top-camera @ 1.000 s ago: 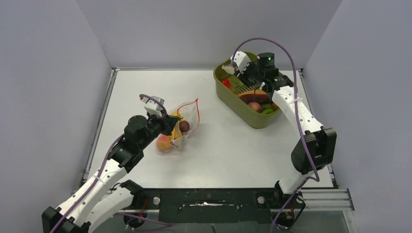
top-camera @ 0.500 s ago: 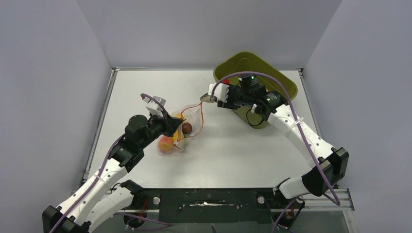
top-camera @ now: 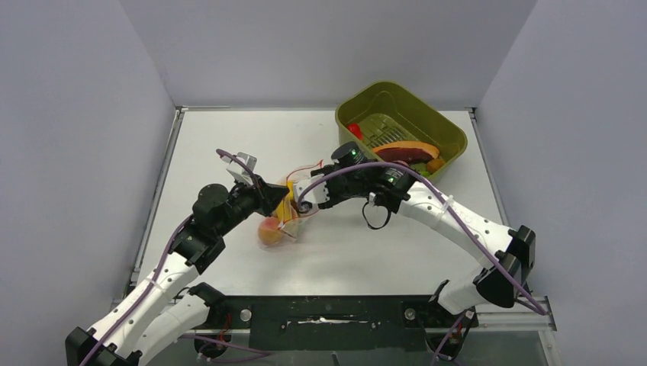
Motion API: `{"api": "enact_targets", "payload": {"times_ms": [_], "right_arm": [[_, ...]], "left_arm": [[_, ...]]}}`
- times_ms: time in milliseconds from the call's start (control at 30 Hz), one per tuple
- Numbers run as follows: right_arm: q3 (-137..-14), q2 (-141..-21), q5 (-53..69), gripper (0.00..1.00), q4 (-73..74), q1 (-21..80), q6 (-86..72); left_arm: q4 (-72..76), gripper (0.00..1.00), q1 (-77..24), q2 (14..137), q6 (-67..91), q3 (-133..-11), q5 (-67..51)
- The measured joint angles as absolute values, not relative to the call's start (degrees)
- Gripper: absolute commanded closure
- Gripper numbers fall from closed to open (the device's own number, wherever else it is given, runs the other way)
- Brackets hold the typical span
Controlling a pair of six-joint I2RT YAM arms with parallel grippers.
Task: Place the food in the zip-top bag and seal the zipper
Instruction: Place the fake fish in the zipper food storage bag.
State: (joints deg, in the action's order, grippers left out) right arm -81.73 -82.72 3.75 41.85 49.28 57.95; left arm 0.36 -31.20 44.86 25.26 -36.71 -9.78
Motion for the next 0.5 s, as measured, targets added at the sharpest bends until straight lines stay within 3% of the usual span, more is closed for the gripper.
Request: {"api": "enact_targets", "payload": {"times_ms": [267, 500], "right_arm": [[-82.26, -87.92, -4.16, 0.82, 43.27, 55.29, 63.72], [-86.76, -94.24, -8.95, 0.68, 49.06, 59.27, 64.27]], "left_arm": [[2.26, 1.00, -31.20, 45.12, 27.07, -35.92, -11.42], [4.25, 1.00, -31.09, 45.12, 28.88, -34.24, -13.15]]}}
